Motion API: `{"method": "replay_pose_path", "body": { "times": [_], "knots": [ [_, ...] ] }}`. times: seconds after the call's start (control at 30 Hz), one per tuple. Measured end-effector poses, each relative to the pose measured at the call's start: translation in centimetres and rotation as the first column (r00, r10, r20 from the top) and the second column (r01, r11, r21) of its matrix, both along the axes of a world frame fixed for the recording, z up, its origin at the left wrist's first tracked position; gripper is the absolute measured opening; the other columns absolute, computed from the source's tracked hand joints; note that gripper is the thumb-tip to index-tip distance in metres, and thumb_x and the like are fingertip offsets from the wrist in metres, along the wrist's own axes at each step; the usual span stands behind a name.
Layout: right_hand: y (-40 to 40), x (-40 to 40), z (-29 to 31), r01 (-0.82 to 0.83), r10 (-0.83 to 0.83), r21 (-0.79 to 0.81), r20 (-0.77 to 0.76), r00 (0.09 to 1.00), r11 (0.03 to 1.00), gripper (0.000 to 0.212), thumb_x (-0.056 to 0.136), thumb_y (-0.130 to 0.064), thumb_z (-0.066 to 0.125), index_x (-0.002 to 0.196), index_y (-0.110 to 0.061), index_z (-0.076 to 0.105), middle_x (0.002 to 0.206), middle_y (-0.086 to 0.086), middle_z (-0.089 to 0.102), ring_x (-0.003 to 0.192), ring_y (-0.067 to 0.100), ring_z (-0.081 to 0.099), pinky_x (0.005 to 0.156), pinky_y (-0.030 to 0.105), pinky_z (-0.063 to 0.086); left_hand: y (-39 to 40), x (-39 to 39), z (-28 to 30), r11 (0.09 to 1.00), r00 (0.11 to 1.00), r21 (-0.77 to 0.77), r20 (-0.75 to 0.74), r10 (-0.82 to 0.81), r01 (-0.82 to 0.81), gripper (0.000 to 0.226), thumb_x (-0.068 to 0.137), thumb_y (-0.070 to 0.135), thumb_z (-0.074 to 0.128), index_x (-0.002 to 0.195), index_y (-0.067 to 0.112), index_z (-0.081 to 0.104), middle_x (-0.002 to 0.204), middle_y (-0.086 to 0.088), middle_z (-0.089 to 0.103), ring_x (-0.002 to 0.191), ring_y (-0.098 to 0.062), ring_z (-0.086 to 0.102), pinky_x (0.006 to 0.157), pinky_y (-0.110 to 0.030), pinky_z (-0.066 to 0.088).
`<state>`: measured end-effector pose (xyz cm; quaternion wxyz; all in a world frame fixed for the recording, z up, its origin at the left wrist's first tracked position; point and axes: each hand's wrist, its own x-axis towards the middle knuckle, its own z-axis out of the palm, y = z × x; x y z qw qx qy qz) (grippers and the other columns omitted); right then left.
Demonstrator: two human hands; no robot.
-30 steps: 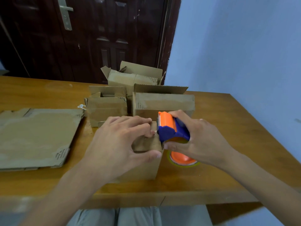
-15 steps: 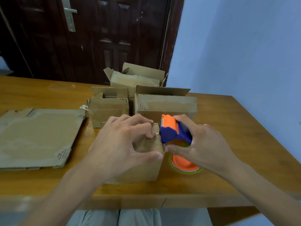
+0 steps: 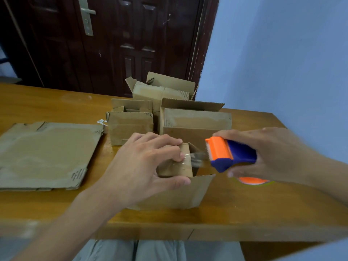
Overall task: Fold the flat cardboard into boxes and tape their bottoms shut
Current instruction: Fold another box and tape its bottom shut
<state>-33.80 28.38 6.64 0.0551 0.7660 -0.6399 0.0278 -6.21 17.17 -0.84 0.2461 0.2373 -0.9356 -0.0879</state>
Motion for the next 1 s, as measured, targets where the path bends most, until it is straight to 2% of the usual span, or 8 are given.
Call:
{"method": "replay_pose_path", "body": {
  "times": [0.13, 0.3, 0.43, 0.53, 0.63, 0.7, 0.77, 1.0],
  "knots": [
    [0.3, -0.7, -0.1, 0.012, -0.011, 0.030, -0.035, 0.999, 0.999, 0.089, 0.078, -0.099, 0.037, 0.153, -0.052, 0.034, 0.099, -0.035, 0.058, 0.070, -0.021, 0.039, 0.061, 0.008, 0.023, 0.2, -0.2, 0.2, 1.000, 1.000, -0.009, 0.004, 0.010, -0.010, 0.052, 0.089, 0.087, 0.044, 0.109, 0.044, 0.063, 0.138, 0.017, 0.062, 0.122, -0.011, 0.057, 0.097, -0.042, 0.046],
    [0.2, -0.9, -0.6, 0.043, -0.037, 0.116, -0.056, 0.998, 0.992, 0.091, 0.076, -0.101, 0.027, 0.156, -0.057, 0.019, 0.118, -0.030, 0.066, 0.077, -0.018, 0.040, 0.065, 0.010, 0.029, 1.3, -0.8, 2.2, 1.000, 0.993, -0.011, 0.114, 0.022, -0.021, 0.054, 0.080, 0.094, 0.037, 0.100, 0.046, 0.049, 0.131, 0.022, 0.059, 0.110, -0.004, 0.059, 0.097, -0.039, 0.047],
    [0.3, -1.2, -0.1, 0.035, -0.031, 0.086, -0.055, 0.998, 0.996, 0.088, 0.079, -0.100, 0.031, 0.155, -0.056, 0.023, 0.118, -0.030, 0.067, 0.074, -0.011, 0.044, 0.062, 0.010, 0.028, 1.5, -3.0, 3.6, 0.996, 0.973, 0.037, 0.221, 0.068, -0.078, 0.051, 0.073, 0.091, 0.043, 0.080, 0.041, 0.036, 0.125, 0.028, 0.048, 0.106, 0.002, 0.048, 0.103, -0.032, 0.039],
    [0.6, -1.3, 0.6, 0.033, -0.031, 0.058, -0.030, 0.999, 0.998, 0.085, 0.079, -0.099, 0.033, 0.154, -0.057, 0.025, 0.117, -0.031, 0.067, 0.074, -0.017, 0.044, 0.061, 0.009, 0.028, 0.9, -3.3, 3.3, 0.985, 0.978, 0.151, 0.202, 0.051, -0.082, 0.050, 0.070, 0.086, 0.056, 0.093, 0.044, 0.043, 0.124, 0.030, 0.046, 0.114, 0.005, 0.045, 0.109, -0.032, 0.035],
    [0.7, -1.2, 1.5, 0.017, -0.015, 0.049, -0.043, 0.999, 0.999, 0.083, 0.081, -0.097, 0.033, 0.153, -0.056, 0.029, 0.117, -0.031, 0.068, 0.074, -0.008, 0.048, 0.063, 0.009, 0.027, 0.8, -3.0, 3.1, 0.978, 0.979, 0.193, 0.202, 0.036, -0.076, 0.063, 0.068, 0.086, 0.062, 0.116, 0.053, 0.037, 0.119, 0.034, 0.042, 0.107, 0.014, 0.037, 0.103, -0.029, 0.033],
    [0.6, -1.1, 1.9, 0.012, -0.009, 0.041, -0.074, 0.997, 0.999, 0.082, 0.081, -0.097, 0.032, 0.153, -0.057, 0.028, 0.118, -0.031, 0.068, 0.077, -0.003, 0.048, 0.063, 0.009, 0.025, 0.6, -3.1, 3.0, 0.972, 0.972, 0.222, 0.235, 0.028, -0.081, 0.084, 0.069, 0.086, 0.065, 0.139, 0.058, 0.028, 0.128, 0.036, 0.040, 0.104, 0.018, 0.028, 0.103, -0.026, 0.029],
    [0.6, -0.9, 2.3, 0.019, -0.014, 0.048, -0.096, 0.995, 0.999, 0.083, 0.080, -0.098, 0.031, 0.153, -0.059, 0.025, 0.117, -0.032, 0.067, 0.079, -0.002, 0.049, 0.063, 0.010, 0.025, 0.2, -3.5, 3.0, 0.982, 0.947, 0.172, 0.320, 0.019, -0.078, 0.092, 0.072, 0.092, 0.056, 0.150, 0.054, 0.025, 0.142, 0.031, 0.043, 0.120, 0.010, 0.032, 0.111, -0.030, 0.029],
    [0.6, -0.7, 2.4, 0.035, -0.024, 0.098, -0.111, 0.994, 0.995, 0.083, 0.076, -0.100, 0.026, 0.149, -0.063, 0.016, 0.118, -0.032, 0.065, 0.084, 0.000, 0.052, 0.064, 0.012, 0.030, -0.2, -5.3, 2.6, 0.992, 0.902, 0.098, 0.431, 0.035, -0.085, 0.069, 0.073, 0.089, 0.029, 0.131, 0.051, 0.034, 0.115, 0.021, 0.055, 0.105, -0.008, 0.045, 0.105, -0.040, 0.033]
  ]
}}
